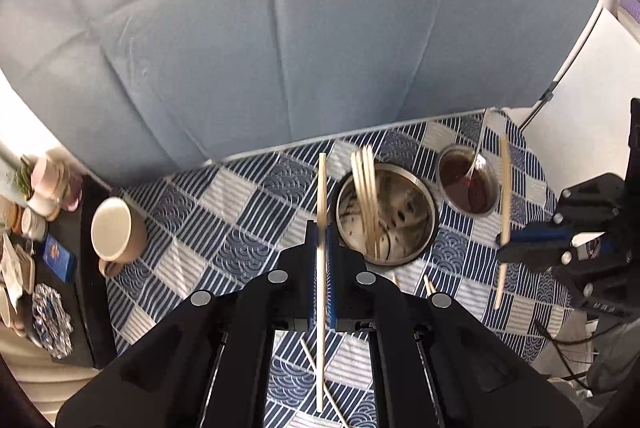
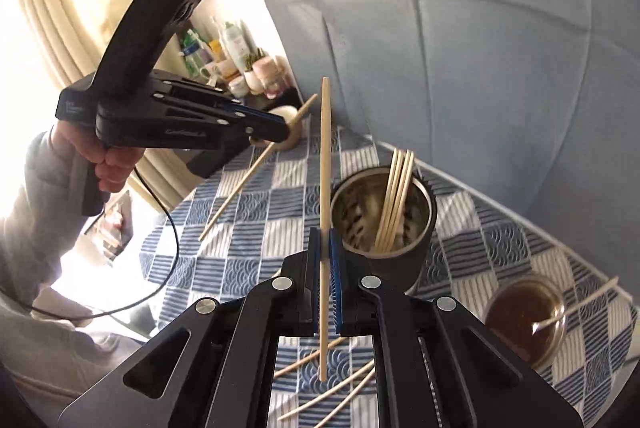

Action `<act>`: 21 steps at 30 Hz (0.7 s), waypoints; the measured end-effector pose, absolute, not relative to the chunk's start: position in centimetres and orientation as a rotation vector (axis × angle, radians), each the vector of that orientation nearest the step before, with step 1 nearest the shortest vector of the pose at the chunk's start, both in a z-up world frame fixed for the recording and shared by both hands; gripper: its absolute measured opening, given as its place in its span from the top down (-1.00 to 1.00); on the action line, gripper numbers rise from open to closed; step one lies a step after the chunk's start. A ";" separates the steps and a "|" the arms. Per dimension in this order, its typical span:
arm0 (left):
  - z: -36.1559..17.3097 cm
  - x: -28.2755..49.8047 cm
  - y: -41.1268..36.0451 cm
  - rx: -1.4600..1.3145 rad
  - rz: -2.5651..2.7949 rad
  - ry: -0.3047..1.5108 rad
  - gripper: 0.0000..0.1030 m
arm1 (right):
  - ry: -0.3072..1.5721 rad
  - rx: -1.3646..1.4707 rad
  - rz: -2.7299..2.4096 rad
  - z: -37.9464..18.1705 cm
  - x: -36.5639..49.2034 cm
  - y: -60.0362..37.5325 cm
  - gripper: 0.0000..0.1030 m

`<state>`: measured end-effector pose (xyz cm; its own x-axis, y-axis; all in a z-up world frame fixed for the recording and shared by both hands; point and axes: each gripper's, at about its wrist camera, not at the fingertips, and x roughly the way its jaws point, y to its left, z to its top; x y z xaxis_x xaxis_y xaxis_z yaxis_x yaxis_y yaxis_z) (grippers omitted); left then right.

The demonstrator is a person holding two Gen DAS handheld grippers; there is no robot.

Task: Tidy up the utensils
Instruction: 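Raise both held chopsticks upright and carry them over the black holder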

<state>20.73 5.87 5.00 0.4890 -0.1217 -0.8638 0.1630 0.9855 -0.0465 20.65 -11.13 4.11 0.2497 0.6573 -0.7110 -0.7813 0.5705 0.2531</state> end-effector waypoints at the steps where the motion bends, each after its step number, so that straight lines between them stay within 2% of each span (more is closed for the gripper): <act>1: 5.4 21.1 5.7 0.046 -0.177 1.036 0.91 | 0.869 -0.156 0.983 4.3 21.0 -11.0 0.91; 12: 9.4 24.8 4.8 -0.037 -0.212 0.875 0.91 | 0.805 -0.051 1.005 5.7 24.7 -10.7 0.91; 21: 9.6 26.9 4.9 -0.130 -0.248 0.740 0.91 | 0.751 -0.025 0.992 5.8 26.7 -10.0 0.91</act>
